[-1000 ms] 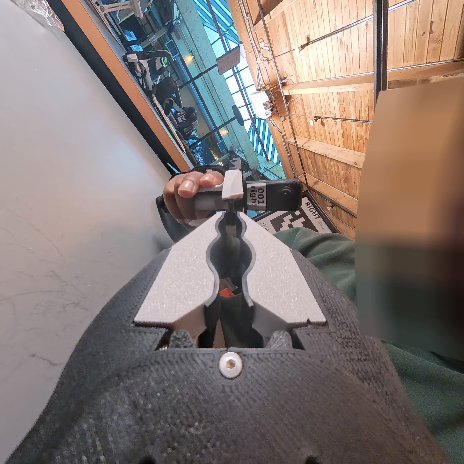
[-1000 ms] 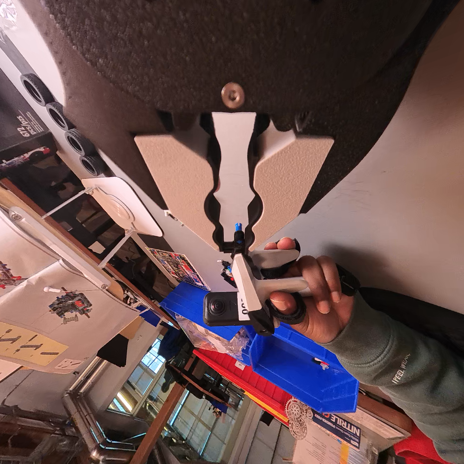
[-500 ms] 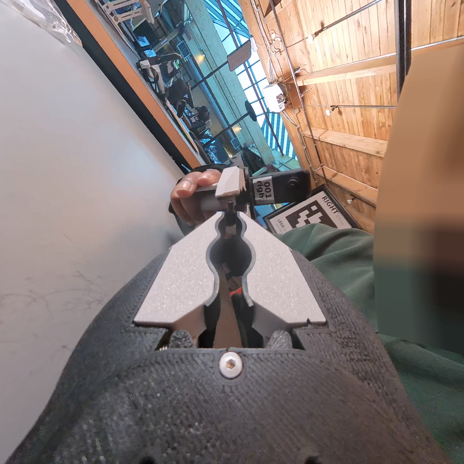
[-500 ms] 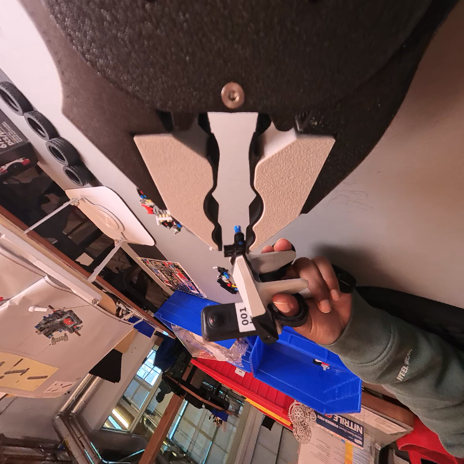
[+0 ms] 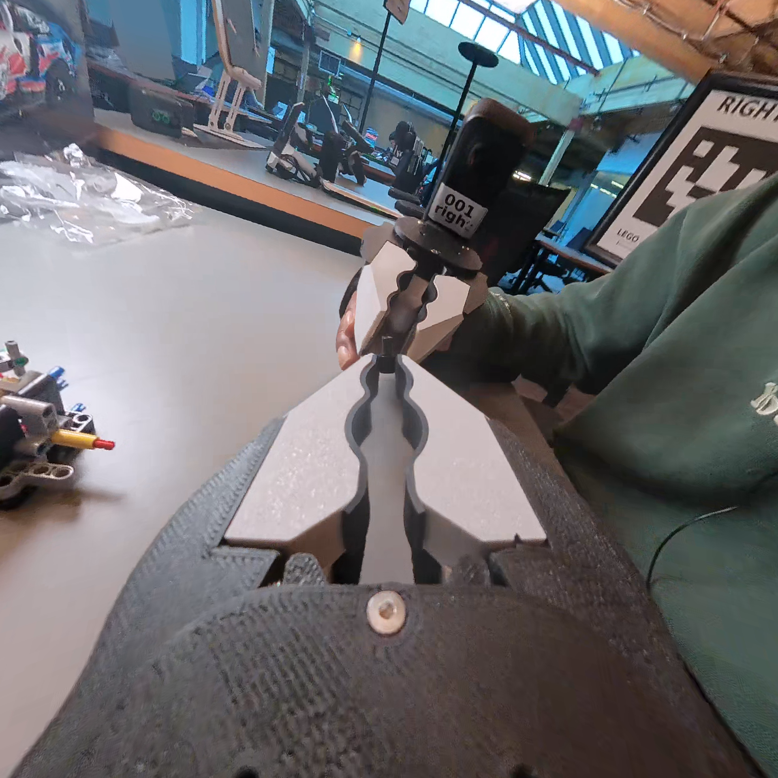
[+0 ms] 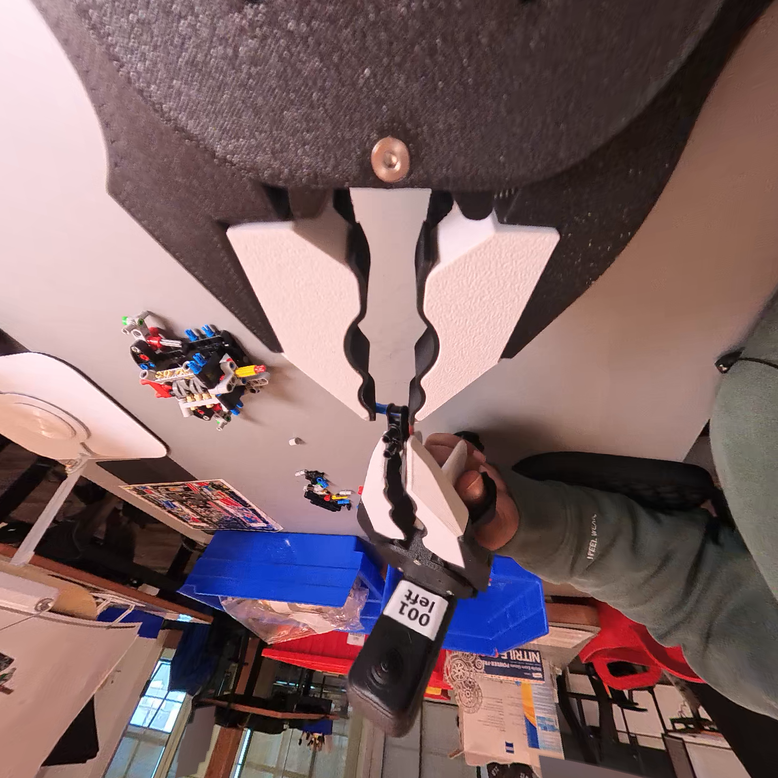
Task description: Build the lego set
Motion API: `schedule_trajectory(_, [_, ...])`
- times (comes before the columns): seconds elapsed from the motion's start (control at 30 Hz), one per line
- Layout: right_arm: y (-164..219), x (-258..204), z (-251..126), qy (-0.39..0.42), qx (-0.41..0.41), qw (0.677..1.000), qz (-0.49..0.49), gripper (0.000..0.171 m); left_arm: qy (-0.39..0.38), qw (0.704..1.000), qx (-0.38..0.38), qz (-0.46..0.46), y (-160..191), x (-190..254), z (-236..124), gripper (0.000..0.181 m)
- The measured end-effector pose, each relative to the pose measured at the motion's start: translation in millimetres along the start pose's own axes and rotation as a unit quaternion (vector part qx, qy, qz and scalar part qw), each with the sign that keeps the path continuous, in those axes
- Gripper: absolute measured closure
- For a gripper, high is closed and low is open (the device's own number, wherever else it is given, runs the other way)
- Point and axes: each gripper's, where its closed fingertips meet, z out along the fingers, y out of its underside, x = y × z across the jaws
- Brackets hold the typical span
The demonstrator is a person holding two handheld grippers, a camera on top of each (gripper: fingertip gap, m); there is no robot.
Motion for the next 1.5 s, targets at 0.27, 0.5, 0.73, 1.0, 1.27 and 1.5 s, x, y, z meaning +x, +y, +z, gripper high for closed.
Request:
schedule_trajectory(0.27, [20.3,-5.8,4.1,0.008,-0.071,0.995,-0.07,0.162,-0.039,0.99,-0.099,0.089,27.3,-9.0,-1.7,0.174])
schedule_trajectory(0.5, [48.0,-7.6,11.8,0.011,-0.142,0.985,-0.094,0.163,-0.077,0.968,-0.212,0.112,63.5,-23.8,-4.1,0.175])
schedule_trajectory(0.73, [71.0,-10.0,15.9,0.011,-0.205,0.97,-0.133,0.163,-0.11,0.931,-0.305,0.17,92.0,-31.2,-4.0,0.176])
schedule_trajectory(1.0, [84.4,-11.1,17.8,0.007,-0.24,0.959,-0.152,0.162,-0.113,0.928,-0.315,0.164,95.2,-31.8,-4.3,0.172])
schedule_trajectory(1.27, [85.4,-8.9,18.4,0.016,-0.241,0.958,-0.157,0.162,-0.118,0.926,-0.316,0.167,95.3,-32.6,-4.5,0.18])
schedule_trajectory(1.5, [76.6,-3.9,15.2,0.024,-0.215,0.968,-0.126,0.156,-0.13,0.932,-0.3,0.154,86.9,-35.0,-6.8,0.17])
